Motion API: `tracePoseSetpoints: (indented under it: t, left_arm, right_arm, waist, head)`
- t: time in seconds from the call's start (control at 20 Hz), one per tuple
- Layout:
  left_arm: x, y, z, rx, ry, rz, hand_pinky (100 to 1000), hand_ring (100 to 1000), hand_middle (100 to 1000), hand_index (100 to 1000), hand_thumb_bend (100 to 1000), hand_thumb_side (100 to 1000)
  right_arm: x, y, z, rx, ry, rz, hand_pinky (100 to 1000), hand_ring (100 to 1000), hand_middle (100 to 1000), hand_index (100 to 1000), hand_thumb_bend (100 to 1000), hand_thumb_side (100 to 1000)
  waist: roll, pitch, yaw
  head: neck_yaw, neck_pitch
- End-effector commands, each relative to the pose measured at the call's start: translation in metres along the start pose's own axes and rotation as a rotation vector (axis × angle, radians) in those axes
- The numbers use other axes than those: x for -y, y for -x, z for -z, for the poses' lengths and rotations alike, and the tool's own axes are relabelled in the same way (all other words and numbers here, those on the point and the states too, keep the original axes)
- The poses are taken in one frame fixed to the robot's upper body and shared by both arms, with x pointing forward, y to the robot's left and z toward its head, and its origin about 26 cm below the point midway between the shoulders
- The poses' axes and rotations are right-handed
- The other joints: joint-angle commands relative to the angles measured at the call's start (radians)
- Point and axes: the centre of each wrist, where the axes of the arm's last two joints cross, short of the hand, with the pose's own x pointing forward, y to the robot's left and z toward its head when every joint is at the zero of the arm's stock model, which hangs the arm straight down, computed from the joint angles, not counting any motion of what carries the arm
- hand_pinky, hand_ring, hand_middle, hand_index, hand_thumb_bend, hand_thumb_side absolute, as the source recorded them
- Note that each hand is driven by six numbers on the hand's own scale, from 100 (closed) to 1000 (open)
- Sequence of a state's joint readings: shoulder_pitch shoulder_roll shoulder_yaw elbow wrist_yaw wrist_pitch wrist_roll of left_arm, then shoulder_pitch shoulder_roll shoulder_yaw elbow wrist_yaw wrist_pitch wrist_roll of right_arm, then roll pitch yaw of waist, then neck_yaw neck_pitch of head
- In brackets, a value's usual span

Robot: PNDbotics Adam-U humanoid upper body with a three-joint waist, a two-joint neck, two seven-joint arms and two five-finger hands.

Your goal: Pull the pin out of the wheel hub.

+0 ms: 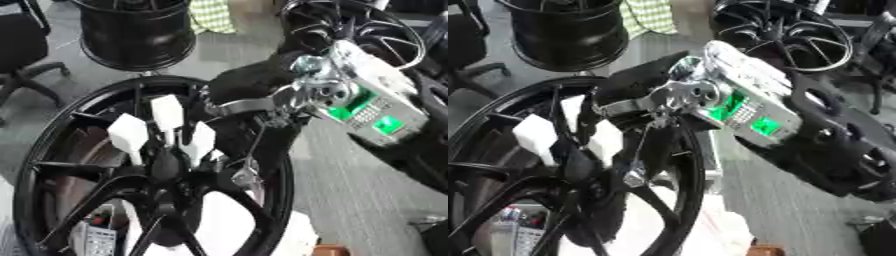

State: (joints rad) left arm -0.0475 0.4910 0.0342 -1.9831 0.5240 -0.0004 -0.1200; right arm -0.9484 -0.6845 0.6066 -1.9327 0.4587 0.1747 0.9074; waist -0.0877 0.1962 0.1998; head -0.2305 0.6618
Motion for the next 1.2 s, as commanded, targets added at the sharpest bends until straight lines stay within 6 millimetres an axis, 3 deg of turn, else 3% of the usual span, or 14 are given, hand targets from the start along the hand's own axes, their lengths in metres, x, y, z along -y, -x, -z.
tracePoseSetpoints:
  t: [0.05, 0.5, 1.2]
  left_arm:
    - [-0.001, -0.007, 0.002, 0.016, 0.01, 0.012, 869, 788, 826, 848, 100, 796]
    - [0.001, -0.008, 0.004, 0.017, 0.018, 0.009, 870, 787, 827, 848, 101, 802]
    - [0.004, -0.008, 0.008, 0.021, 0.031, 0.009, 871, 787, 827, 846, 110, 821]
  right_arm:
    - [0.01, 0.005, -0.004, -0.064, 0.041, -0.022, 903, 882, 775, 800, 367, 278]
    - [0.005, 0.018, 0.01, -0.174, 0.104, -0.012, 903, 877, 770, 797, 371, 254]
    - [-0.014, 0.038, 0.032, -0.197, 0.098, 0.038, 899, 874, 758, 800, 366, 233]
  waist:
    - [0.008, -0.017, 0.001]
    - [0.009, -0.01, 0.009]
    - [0.003, 0.013, 0.023]
  head:
    - [-0.018, -0.014]
    - [-0.047, -0.017]
    - [-0.063, -0.028]
